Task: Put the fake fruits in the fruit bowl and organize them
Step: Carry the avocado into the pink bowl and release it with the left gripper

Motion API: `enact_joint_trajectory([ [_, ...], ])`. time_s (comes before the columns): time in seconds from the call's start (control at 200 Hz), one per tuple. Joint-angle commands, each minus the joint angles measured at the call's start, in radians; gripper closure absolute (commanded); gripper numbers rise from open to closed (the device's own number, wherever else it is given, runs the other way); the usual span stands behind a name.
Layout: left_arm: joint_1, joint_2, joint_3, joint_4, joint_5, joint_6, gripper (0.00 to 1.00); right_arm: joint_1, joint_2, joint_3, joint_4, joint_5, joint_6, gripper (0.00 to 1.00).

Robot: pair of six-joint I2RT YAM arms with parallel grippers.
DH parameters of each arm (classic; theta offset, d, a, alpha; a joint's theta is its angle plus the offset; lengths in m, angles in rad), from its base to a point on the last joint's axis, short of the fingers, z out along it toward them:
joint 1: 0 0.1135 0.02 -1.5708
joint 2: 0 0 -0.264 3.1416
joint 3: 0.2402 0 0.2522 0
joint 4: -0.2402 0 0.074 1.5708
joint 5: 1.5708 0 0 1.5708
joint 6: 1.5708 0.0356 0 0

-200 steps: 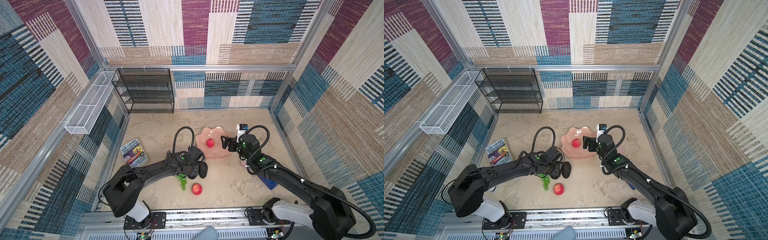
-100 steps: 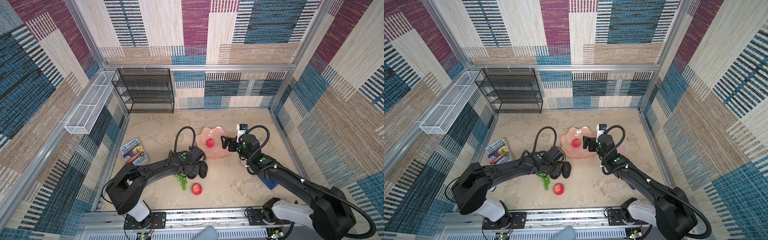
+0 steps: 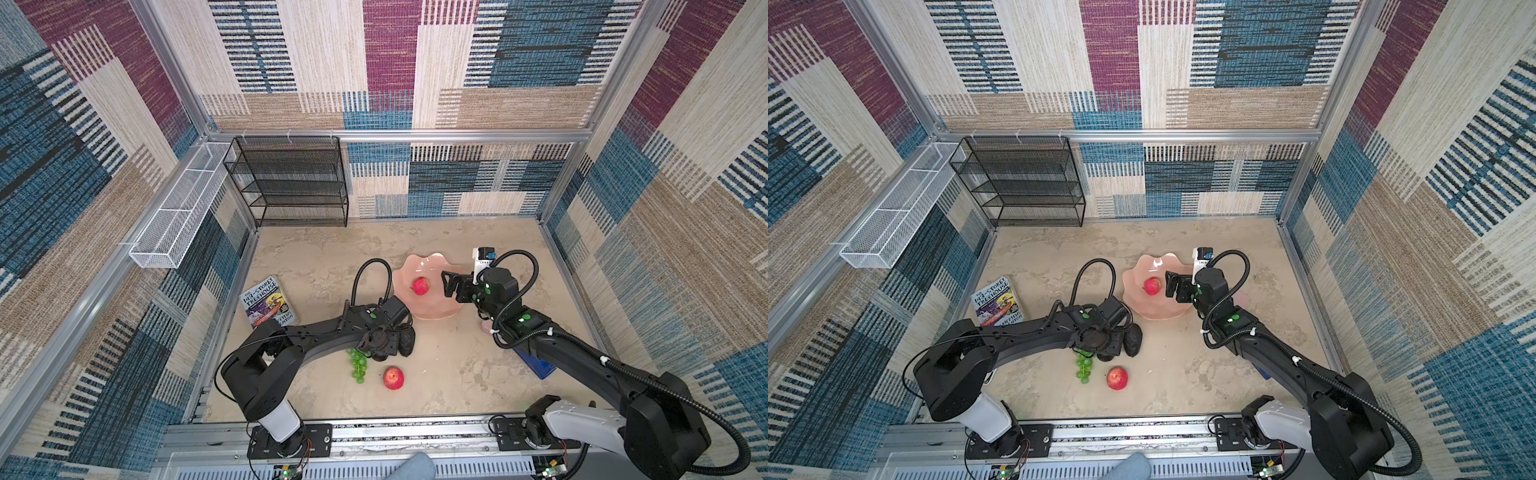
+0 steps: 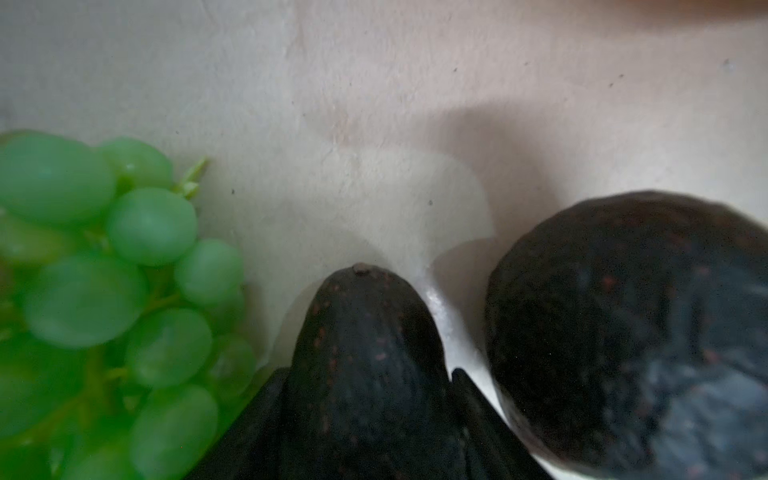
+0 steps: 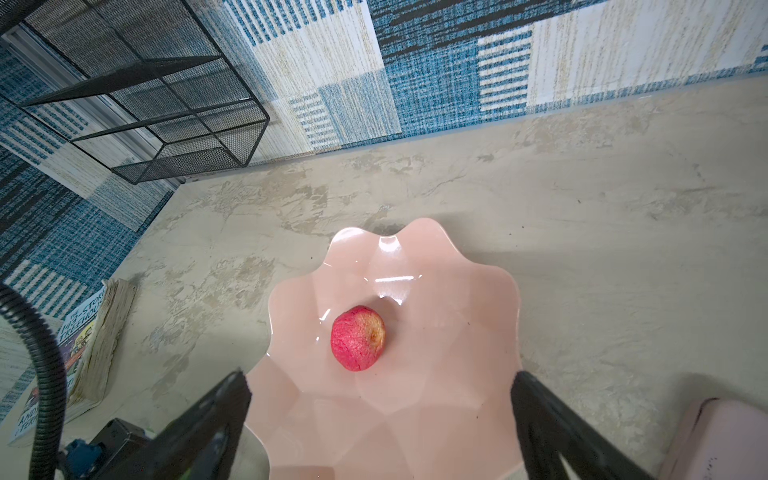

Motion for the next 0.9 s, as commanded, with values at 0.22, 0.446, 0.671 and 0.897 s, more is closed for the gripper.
enact_joint_trajectory([
  [0.22,-0.001,-0.115,0.048,-0.092,-0.009,0.013,0.61,-0.002,-0.031,0.007,0.004,0.044,-0.016,0.0],
  [0.446,0.0,-0.249,0.149,-0.11,-0.06,0.148,0.55,-0.003,-0.036,0.008,0.017,0.047,-0.009,0.0],
  [0.671,0.0,-0.046,0.412,-0.096,-0.021,0.274,0.54,-0.004,-0.115,-0.033,0.032,0.056,0.006,0.0],
  [0.897,0.0,0.244,0.683,-0.098,0.028,0.343,0.55,-0.004,-0.354,-0.176,0.046,0.108,0.028,0.0],
])
